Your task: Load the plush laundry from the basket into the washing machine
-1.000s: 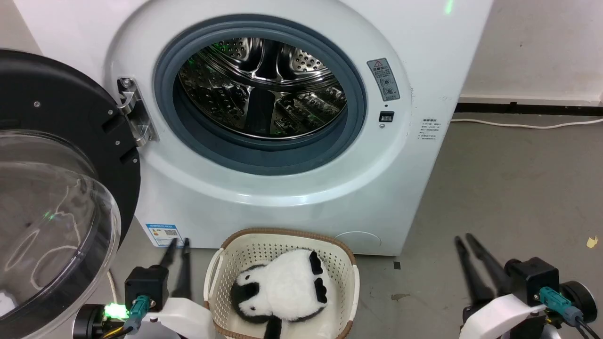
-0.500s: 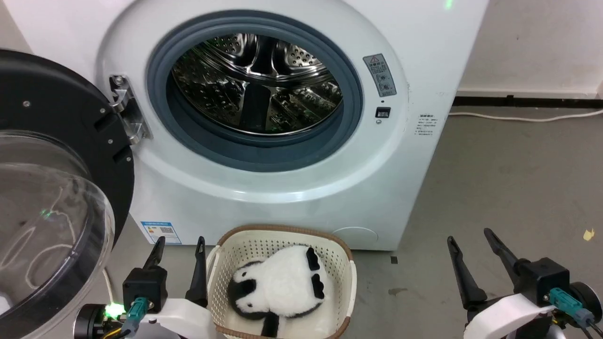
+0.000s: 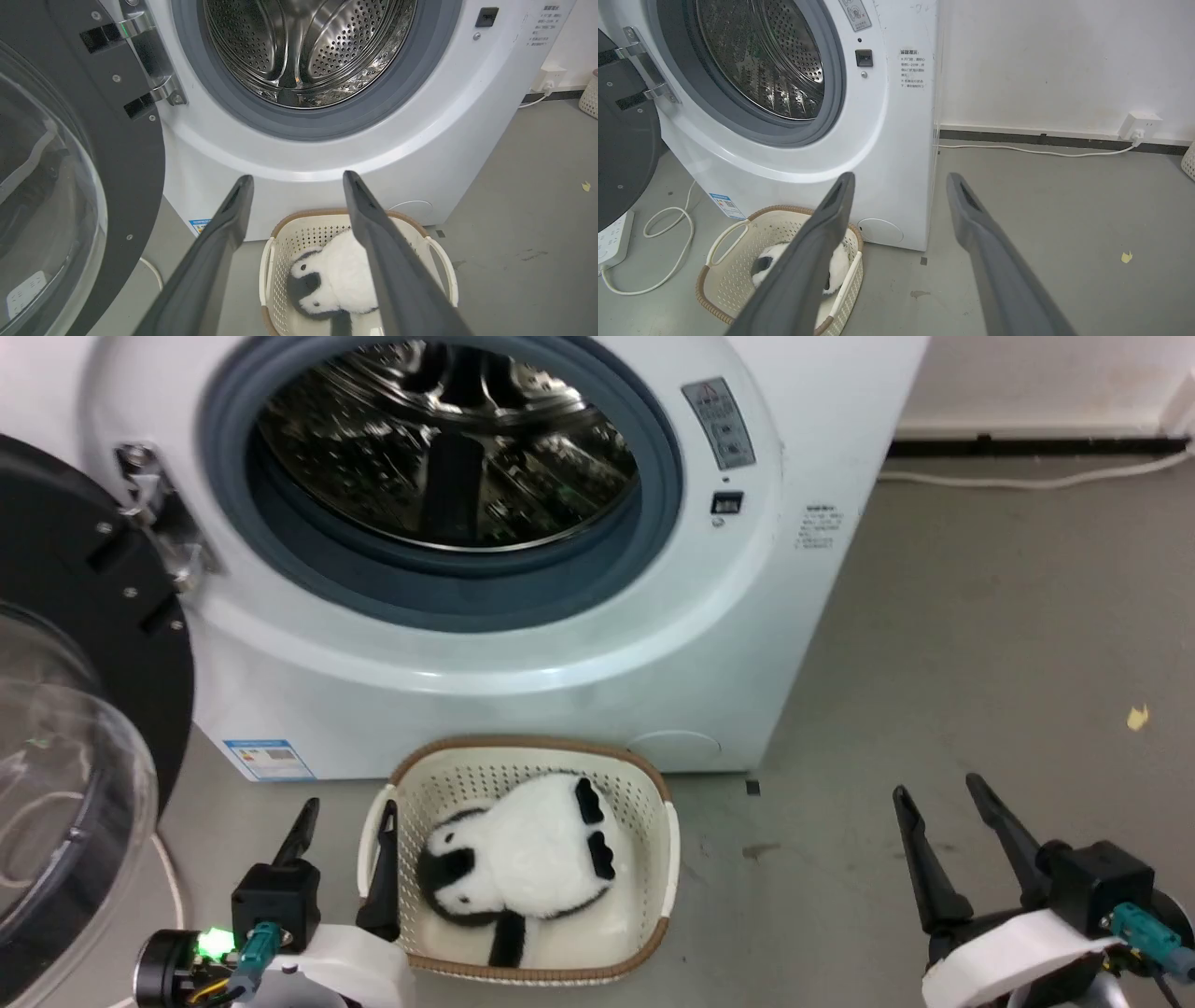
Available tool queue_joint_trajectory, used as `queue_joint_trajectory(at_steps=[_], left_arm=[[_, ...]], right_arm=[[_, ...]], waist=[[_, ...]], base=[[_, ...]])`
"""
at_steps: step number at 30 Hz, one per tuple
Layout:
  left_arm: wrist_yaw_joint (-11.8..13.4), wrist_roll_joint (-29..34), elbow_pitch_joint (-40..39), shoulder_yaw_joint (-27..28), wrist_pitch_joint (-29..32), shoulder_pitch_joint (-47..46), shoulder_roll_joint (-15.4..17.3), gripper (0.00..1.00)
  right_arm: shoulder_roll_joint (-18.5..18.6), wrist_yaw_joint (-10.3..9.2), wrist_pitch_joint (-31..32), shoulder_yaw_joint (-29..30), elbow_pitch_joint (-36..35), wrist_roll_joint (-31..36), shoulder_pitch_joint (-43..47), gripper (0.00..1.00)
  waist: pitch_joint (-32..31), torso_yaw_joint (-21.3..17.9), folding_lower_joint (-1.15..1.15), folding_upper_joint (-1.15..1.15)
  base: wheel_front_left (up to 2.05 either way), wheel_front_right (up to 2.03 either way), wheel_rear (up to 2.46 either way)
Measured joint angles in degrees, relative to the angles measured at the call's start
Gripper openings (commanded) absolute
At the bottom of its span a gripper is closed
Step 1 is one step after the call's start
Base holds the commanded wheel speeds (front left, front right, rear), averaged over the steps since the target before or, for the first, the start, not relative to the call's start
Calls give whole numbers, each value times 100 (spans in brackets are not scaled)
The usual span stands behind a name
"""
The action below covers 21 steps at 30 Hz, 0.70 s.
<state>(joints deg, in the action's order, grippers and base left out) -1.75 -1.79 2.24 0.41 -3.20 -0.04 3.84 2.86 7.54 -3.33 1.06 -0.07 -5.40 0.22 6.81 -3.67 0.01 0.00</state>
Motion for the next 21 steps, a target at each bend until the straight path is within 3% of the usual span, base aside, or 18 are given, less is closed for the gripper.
queue_joint_trajectory(at_steps=[21], left_arm=[[-120, -307, 779, -248, -60, -769, 737, 100]], right_arm=[[0, 0, -245, -32, -158, -617, -324, 100]], waist=[[1104, -469, 0, 0]], base=[[0, 0, 0]])
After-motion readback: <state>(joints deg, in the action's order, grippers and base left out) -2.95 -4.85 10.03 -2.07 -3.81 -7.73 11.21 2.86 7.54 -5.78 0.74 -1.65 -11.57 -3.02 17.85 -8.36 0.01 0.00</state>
